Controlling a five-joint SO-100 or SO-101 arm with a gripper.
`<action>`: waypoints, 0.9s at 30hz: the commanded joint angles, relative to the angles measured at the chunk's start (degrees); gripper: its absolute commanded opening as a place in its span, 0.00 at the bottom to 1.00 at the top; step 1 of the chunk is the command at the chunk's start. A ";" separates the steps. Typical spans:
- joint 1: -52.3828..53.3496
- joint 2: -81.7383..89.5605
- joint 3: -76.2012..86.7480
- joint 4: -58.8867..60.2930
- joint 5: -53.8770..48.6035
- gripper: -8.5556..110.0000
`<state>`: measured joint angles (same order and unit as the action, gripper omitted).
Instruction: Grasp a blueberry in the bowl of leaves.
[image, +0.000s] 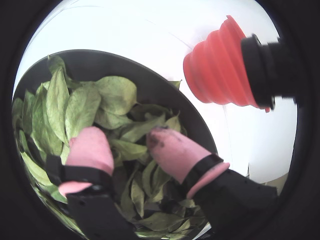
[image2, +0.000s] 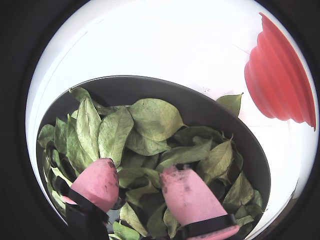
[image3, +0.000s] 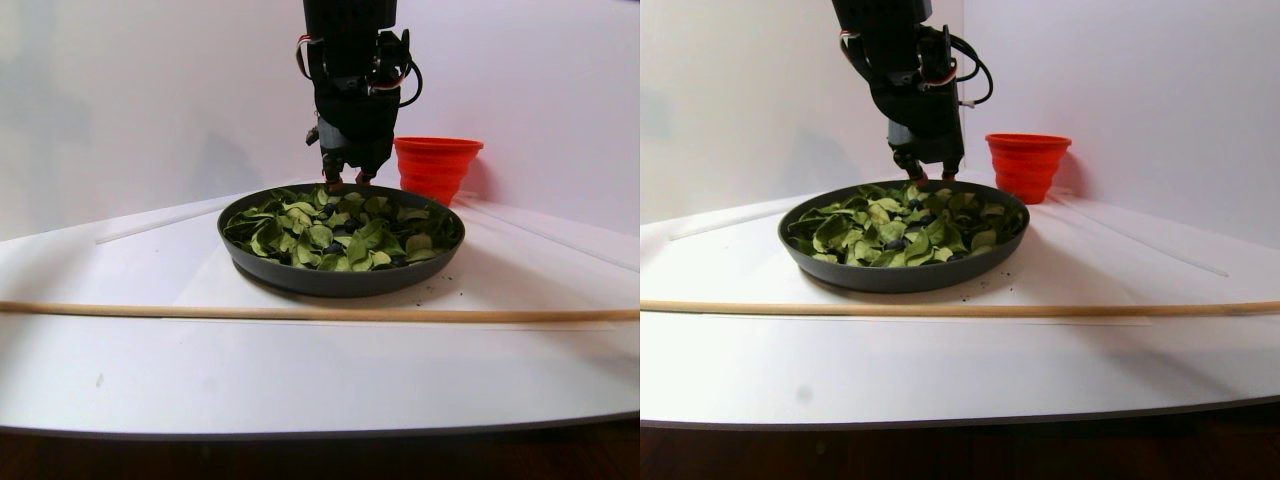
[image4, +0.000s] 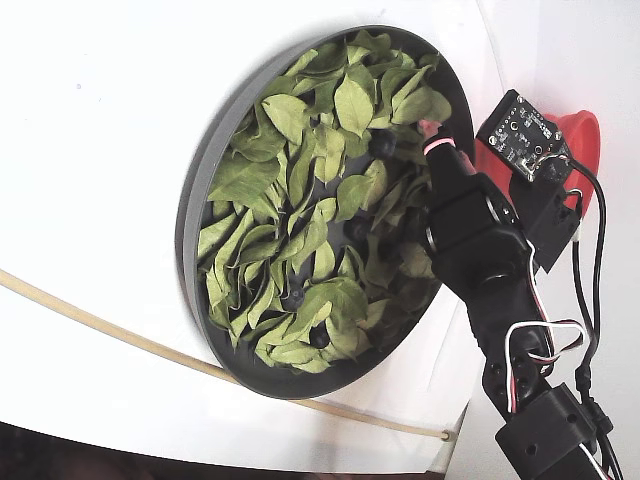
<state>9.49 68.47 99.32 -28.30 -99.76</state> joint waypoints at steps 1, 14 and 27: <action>-0.35 2.20 -2.29 -0.62 0.00 0.21; -0.44 2.29 -2.11 -0.62 0.00 0.21; -1.76 3.08 -0.88 -0.62 1.23 0.21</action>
<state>7.91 68.47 99.32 -28.30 -99.14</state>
